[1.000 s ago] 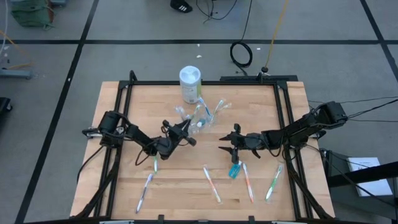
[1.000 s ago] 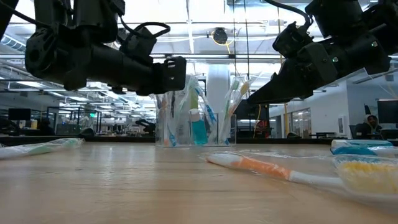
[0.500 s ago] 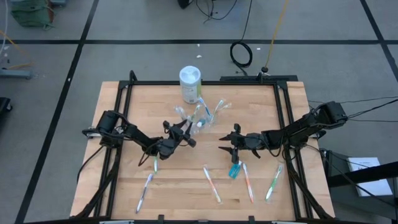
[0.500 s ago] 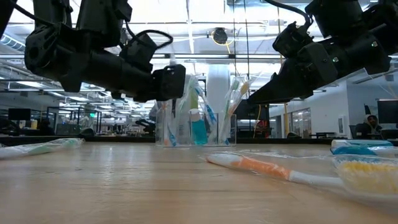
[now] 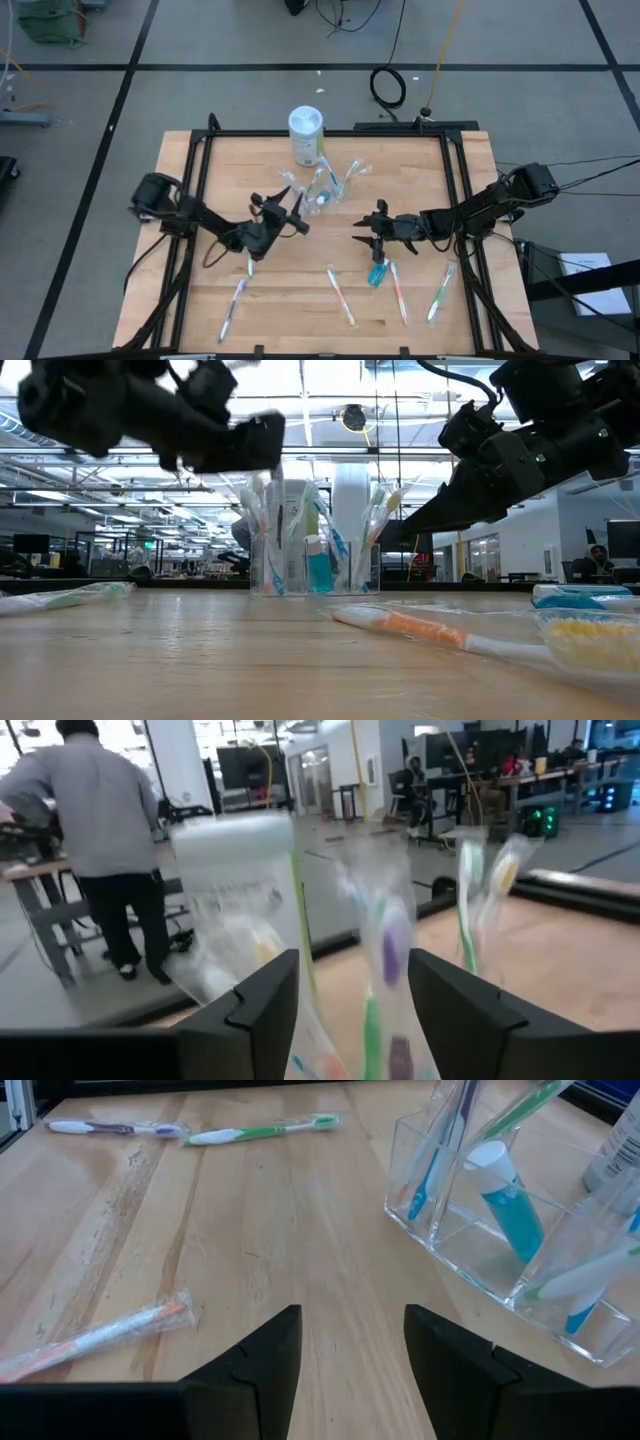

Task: Pick & Place toothbrushing station
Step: Put the blue mouthwash into the transparent organizer

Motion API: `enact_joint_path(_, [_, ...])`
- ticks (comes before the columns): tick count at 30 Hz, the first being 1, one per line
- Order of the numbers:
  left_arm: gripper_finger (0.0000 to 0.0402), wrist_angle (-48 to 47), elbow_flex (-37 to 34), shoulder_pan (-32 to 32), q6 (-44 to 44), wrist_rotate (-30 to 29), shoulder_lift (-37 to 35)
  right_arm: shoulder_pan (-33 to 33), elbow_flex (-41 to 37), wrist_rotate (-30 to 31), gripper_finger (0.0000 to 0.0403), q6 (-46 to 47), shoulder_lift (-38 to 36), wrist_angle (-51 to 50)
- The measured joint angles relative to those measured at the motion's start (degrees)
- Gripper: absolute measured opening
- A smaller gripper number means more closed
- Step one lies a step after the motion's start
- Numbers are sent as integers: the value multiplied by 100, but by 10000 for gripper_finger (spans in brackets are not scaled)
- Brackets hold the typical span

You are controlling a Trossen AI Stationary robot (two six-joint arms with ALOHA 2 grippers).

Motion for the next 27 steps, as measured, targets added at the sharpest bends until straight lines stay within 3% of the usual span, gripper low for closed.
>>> enact_joint_path(6, [196, -5, 0, -359, 868, -144, -713, 8, 0, -2, 169, 4, 0, -17])
enact_joint_path(12, [196, -5, 0, -828, 1452, -676, -1230, 9, 1, -35, 169, 149, 0, -43])
enact_joint_path(19, [196, -38, 0, -1061, 1475, -749, -1345, 185, 475, -780, 169, -503, 0, -300])
enact_joint_path(22, [196, -198, 0, -1043, 1449, -731, -1344, 327, 1078, -1305, 169, -1025, 0, -1236])
enact_joint_path(27, [195, -595, 2, -1003, 1119, -729, -1344, 579, 2098, -1839, 169, -1444, 0, -3814])
